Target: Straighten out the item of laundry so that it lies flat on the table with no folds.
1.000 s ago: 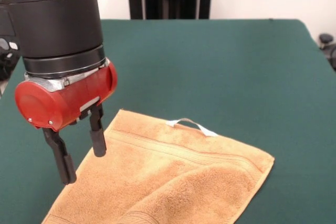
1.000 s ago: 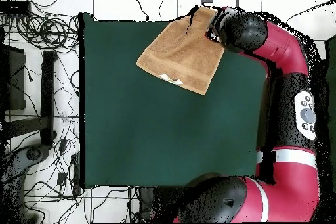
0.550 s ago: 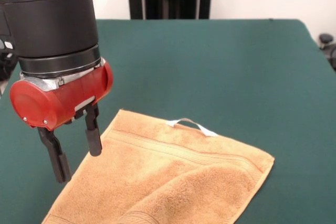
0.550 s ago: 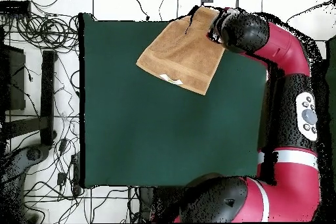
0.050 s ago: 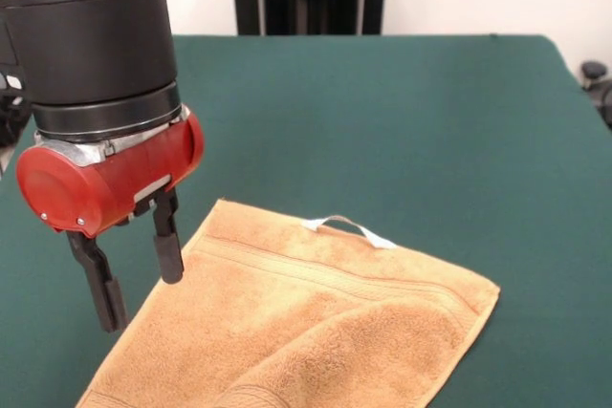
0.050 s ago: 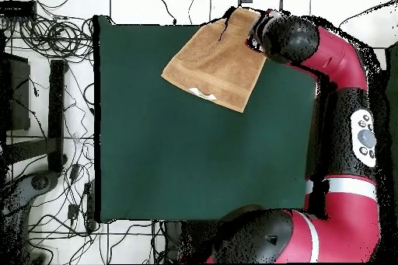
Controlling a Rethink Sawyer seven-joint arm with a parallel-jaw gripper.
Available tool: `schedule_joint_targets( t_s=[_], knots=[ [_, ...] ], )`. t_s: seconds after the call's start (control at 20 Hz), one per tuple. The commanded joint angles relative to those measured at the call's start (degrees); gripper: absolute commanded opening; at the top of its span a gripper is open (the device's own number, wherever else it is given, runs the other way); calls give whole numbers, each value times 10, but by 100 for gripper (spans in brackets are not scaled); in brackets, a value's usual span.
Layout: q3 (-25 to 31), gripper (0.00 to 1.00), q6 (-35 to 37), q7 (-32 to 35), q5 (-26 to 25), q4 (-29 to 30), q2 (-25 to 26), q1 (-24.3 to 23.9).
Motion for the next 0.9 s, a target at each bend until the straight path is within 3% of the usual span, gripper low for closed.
schedule_joint_targets(
  t_s=[0.05, 0.45, 0.9],
  knots=[
    [11, 100, 41, 91, -10, 102, 6, 13],
    [2, 100, 95, 76, -15, 106, 10, 18],
    [12, 100, 84, 76, -13, 122, 5, 14]
  ],
)
